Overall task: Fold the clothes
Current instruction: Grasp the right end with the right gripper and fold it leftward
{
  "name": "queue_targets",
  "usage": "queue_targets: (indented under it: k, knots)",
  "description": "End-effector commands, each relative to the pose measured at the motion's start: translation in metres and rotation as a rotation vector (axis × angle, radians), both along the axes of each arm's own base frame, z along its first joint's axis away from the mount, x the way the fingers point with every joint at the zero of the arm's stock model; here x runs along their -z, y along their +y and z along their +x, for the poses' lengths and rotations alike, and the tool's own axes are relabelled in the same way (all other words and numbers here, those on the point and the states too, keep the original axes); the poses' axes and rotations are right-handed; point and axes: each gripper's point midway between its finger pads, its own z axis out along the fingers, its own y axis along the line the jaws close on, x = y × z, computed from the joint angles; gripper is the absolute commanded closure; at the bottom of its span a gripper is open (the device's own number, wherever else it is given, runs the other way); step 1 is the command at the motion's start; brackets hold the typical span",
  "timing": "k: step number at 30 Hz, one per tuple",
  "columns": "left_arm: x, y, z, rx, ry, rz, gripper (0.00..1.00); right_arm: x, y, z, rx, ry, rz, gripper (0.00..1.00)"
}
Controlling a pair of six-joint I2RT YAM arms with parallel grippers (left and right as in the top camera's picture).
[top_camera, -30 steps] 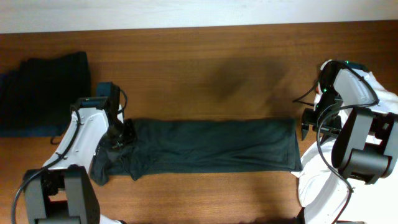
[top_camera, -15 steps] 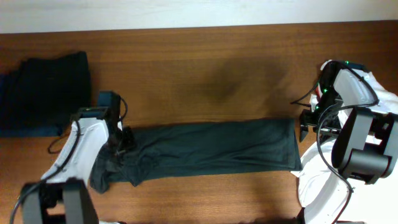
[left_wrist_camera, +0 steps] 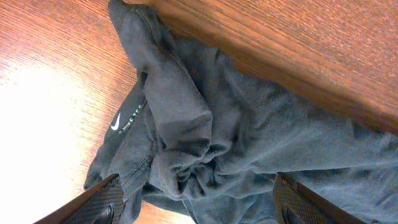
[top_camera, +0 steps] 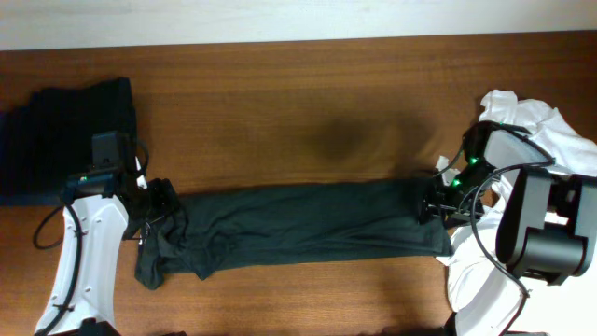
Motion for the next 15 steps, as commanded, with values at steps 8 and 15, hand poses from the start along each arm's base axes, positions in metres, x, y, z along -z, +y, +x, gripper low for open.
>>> queue_targets:
  k: [8,15]
  knots:
    - [-0.003,-0.001,0.002,-0.007,-0.01,-0.01,0.23,0.017,0.019,-0.015,-0.045,0.065,0.044,0.96]
    - [-0.003,-0.001,0.002,-0.007,-0.009,-0.011,0.23,-0.019,-0.057,0.024,0.186,0.038,-0.202,0.96]
